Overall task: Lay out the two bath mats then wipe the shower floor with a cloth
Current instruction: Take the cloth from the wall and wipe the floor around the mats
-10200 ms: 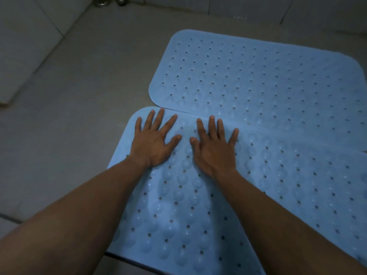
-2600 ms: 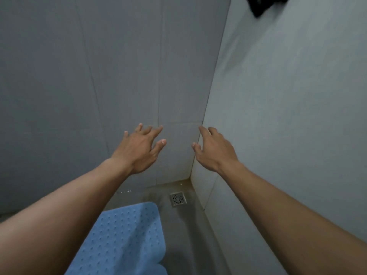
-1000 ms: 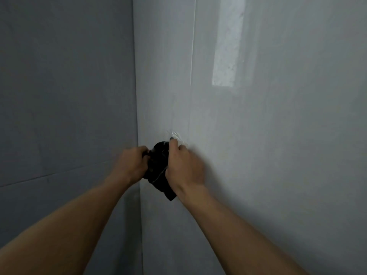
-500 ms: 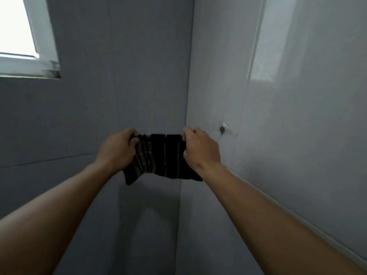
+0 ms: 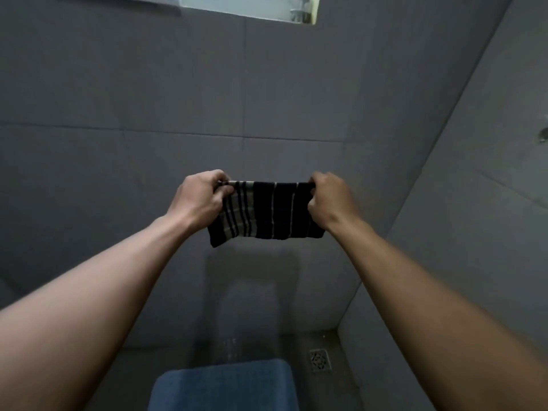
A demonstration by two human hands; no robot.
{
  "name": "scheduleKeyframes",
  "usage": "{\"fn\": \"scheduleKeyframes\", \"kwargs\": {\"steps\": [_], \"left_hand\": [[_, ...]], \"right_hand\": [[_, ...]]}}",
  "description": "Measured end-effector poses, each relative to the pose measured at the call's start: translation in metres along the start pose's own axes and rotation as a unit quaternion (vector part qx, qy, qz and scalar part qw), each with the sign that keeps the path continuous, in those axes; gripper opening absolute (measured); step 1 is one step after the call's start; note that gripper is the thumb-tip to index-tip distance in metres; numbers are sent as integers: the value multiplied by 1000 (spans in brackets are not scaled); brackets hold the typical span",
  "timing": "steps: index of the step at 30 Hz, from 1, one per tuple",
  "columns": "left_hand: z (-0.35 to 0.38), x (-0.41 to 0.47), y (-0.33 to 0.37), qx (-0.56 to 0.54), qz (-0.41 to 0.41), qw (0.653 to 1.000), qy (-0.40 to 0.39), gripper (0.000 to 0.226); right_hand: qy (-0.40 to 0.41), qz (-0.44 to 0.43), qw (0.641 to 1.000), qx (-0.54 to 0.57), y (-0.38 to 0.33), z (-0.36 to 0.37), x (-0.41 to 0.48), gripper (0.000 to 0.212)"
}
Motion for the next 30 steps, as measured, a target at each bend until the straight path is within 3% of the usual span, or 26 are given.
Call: {"fn": "scheduleKeyframes", "kwargs": {"steps": [8, 15, 30], "left_hand": [[-4, -46, -161, -4, -113, 993, -22, 10], [27, -54, -260, -4, -186, 982, -31, 11], [206, -68, -482, -24, -289, 956, -47, 14]], "right_hand": [[-67, -16, 997, 20, -79, 138, -32, 22], [-94, 16, 989, 109, -95, 245, -46, 12], [-183, 30, 959, 216, -60, 544, -93, 14]]}}
Point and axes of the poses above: each hand's wrist, its own x-axis towards the middle knuckle, its own z-axis out of the palm, y = z × x, the point moved 9 cm from there along x, towards the middle knuckle, and after that the axes turned 10 degrees about -z, right-handed, at the moved point
